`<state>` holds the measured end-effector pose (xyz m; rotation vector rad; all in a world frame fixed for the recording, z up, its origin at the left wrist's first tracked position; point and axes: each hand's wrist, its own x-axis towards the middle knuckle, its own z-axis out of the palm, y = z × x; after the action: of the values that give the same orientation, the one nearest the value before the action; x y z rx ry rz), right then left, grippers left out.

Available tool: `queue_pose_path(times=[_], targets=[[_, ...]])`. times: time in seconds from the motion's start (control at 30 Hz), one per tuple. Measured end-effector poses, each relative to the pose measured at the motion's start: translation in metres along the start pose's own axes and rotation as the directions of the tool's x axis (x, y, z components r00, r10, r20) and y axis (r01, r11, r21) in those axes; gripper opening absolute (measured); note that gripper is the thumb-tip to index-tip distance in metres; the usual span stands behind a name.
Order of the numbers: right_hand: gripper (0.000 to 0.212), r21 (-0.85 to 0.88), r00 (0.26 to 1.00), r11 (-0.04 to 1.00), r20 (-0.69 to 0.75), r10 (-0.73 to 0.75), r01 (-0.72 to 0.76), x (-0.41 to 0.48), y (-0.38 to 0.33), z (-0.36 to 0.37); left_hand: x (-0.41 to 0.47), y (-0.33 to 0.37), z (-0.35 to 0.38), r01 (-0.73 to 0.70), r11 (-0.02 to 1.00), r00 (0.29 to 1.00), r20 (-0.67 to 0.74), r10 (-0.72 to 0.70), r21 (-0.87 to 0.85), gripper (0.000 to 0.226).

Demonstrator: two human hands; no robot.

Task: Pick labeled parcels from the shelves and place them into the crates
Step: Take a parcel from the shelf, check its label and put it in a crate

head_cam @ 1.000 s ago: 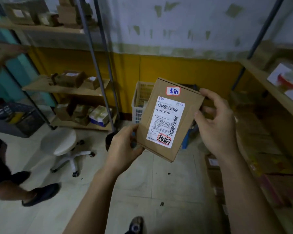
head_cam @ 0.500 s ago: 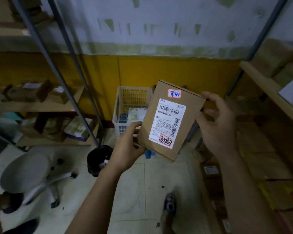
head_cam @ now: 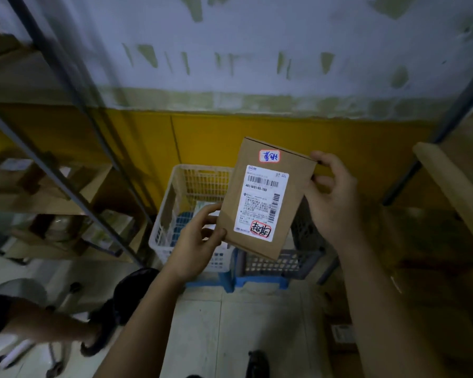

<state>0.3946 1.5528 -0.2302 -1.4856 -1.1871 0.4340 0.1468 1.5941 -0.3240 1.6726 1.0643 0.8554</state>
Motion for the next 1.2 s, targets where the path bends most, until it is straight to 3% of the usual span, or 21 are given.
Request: queue_pose_path(times=[0.17,0.27,0.4,0.63,0.73,0.8,0.93,1.07,1.2], targets=[[0.035,-0.021,0.993,0.994,0.049,0.11,-0.109,0.052,0.034,0.008,0.053,-0.01,0.012,0.082,0.997,0.994,-0.07,-0.081,0.001,0.039],[0.023,0.033,0.985,0.985,0.027,0.171,-0.172,0.077,0.052,0.01,0.092,-0.008,0.019,0.052,0.997,0.993,-0.105,-0.046,0.056,0.032],[0.022,0.053,0.976,0.975,-0.016,0.218,-0.217,0.117,0.078,0.018,0.148,-0.018,0.022,0.018,0.997,0.981,-0.196,-0.002,0.078,0.031],[0.021,-0.039,0.956,0.955,-0.039,0.291,-0.293,0.184,0.123,0.039,0.257,-0.036,0.019,0.01,0.987,0.985,-0.172,0.018,0.16,0.05],[0.019,-0.1,0.937,0.933,-0.07,0.341,-0.347,0.198,0.152,0.045,0.3,-0.049,0.032,0.103,0.994,0.982,-0.163,-0.098,0.023,0.054],[0.02,-0.108,0.906,0.9,-0.094,0.413,-0.422,0.2,0.179,0.048,0.325,-0.061,0.046,0.191,0.973,0.971,-0.123,-0.207,-0.133,0.053],[0.022,-0.033,0.809,0.815,-0.156,0.567,-0.578,0.206,0.241,0.055,0.367,-0.095,0.076,0.266,0.948,0.963,0.007,-0.269,-0.172,0.052],[0.022,0.105,0.667,0.677,-0.121,0.735,-0.728,0.221,0.316,0.072,0.402,-0.145,0.102,0.402,0.909,0.914,0.111,-0.39,-0.111,0.051],[0.02,0.142,0.553,0.557,-0.072,0.83,-0.818,0.237,0.386,0.094,0.422,-0.187,0.13,0.504,0.86,0.861,0.035,-0.508,0.083,0.052]])
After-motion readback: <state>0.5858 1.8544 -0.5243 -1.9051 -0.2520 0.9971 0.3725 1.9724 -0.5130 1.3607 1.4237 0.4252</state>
